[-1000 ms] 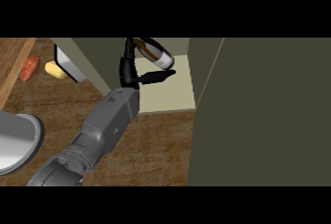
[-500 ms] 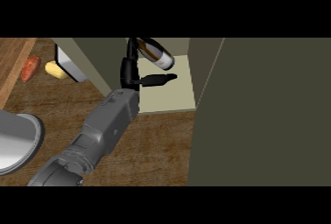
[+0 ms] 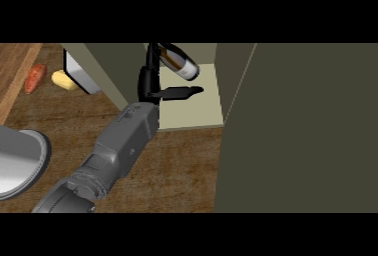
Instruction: Pick up the wine, place it into the cabinet and close the cabinet
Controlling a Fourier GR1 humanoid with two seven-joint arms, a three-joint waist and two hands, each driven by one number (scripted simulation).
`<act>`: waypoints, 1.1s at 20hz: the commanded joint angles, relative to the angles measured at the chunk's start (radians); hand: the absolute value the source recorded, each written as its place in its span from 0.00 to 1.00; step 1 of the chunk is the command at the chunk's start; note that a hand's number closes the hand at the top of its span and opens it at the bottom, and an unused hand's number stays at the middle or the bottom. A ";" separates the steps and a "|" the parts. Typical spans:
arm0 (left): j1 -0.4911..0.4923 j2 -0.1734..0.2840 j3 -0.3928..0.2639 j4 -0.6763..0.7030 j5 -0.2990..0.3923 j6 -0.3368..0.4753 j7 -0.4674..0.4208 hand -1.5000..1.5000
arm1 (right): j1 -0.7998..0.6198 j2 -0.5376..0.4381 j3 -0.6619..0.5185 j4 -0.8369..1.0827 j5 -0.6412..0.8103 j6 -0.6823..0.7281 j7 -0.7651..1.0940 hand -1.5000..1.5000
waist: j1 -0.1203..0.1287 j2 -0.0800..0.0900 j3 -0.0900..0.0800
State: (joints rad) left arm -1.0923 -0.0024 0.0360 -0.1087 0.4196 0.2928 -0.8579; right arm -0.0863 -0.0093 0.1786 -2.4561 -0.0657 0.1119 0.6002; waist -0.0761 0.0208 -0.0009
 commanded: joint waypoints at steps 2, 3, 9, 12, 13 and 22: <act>0.066 0.002 0.006 -0.006 0.052 -0.067 -0.032 0.00 | 0.028 0.009 0.045 -0.042 -0.004 -0.016 0.007 0.00 | 0.009 -0.007 0.000; 0.064 0.002 0.008 -0.021 0.074 -0.077 -0.026 0.00 | 0.010 -0.008 -0.013 -0.039 -0.032 -0.006 0.035 0.00 | 0.013 -0.010 0.000; 0.101 0.002 -0.075 -0.053 0.147 -0.076 -0.027 0.00 | -0.031 0.009 0.016 -0.036 -0.005 -0.029 0.054 0.00 | 0.007 -0.017 0.000; 0.120 0.002 -0.126 -0.097 0.180 -0.055 0.007 0.00 | -0.002 0.009 0.009 -0.012 -0.002 -0.017 0.010 0.00 | 0.019 -0.019 0.000; 0.141 0.002 -0.138 -0.109 0.189 -0.048 -0.004 0.00 | 0.022 0.006 0.026 -0.079 -0.008 -0.026 0.063 0.00 | 0.019 -0.021 0.000; 0.373 0.002 -0.518 -0.515 0.372 0.152 0.072 0.00 | 0.048 -0.004 -0.004 -0.077 0.001 -0.031 0.033 0.00 | 0.039 -0.025 0.001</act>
State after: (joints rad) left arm -0.8160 0.0000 -0.3350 -0.4588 0.7159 0.3408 -0.8124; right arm -0.0669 -0.0074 0.1856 -2.4678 -0.0557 0.0846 0.6168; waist -0.0472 -0.0029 -0.0004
